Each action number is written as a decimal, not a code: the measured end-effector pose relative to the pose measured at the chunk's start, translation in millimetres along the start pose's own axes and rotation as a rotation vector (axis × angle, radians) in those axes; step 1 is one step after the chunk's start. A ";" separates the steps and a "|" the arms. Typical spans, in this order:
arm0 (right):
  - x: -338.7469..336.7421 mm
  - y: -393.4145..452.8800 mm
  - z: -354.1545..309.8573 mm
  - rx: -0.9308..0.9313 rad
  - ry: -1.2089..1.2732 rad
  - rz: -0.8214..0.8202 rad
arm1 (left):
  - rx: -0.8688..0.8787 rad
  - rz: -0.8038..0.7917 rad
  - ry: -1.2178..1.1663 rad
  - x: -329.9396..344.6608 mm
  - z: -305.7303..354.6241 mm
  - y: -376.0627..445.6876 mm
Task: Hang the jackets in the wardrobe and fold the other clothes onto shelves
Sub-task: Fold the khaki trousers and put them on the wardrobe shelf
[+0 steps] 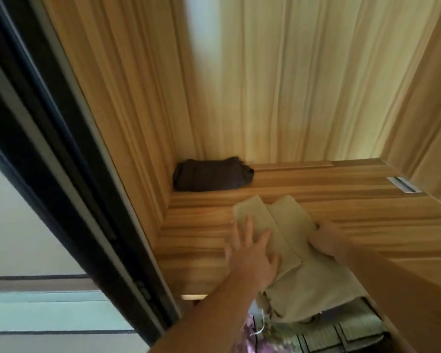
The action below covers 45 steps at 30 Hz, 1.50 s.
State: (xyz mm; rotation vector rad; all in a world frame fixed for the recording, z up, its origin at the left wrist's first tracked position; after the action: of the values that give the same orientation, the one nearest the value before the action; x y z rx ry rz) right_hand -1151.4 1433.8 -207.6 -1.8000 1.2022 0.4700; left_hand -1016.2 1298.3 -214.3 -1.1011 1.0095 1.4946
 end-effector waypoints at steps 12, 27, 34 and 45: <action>39.5 38.1 -96.9 -0.455 -0.372 0.080 | 0.181 -0.194 0.074 21.7 -0.9 23.7; 75.3 37.0 -68.8 -0.509 -0.295 0.100 | -0.201 -0.229 -0.080 4.1 -62.1 57.0; 105.2 47.1 -94.4 -0.587 -0.317 0.137 | -0.402 -0.029 0.020 1.4 -98.1 54.3; 143.8 67.0 -130.6 -0.631 -0.335 0.159 | -0.532 0.118 0.067 -12.1 -145.8 63.0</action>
State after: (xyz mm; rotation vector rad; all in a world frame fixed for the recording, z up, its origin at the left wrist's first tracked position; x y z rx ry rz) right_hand -1165.1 1239.1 -271.8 -2.0276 1.0257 1.3039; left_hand -1055.0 1145.1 -233.7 -1.4879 0.7451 1.8956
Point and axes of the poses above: each hand's wrist, its own y-axis towards the middle knuckle, its own x-axis out of the palm, z = x × y, the point moved 7 cm from there along y, towards the middle knuckle, and after that the axes turned 14 degrees about x, right-handed, at the moved point
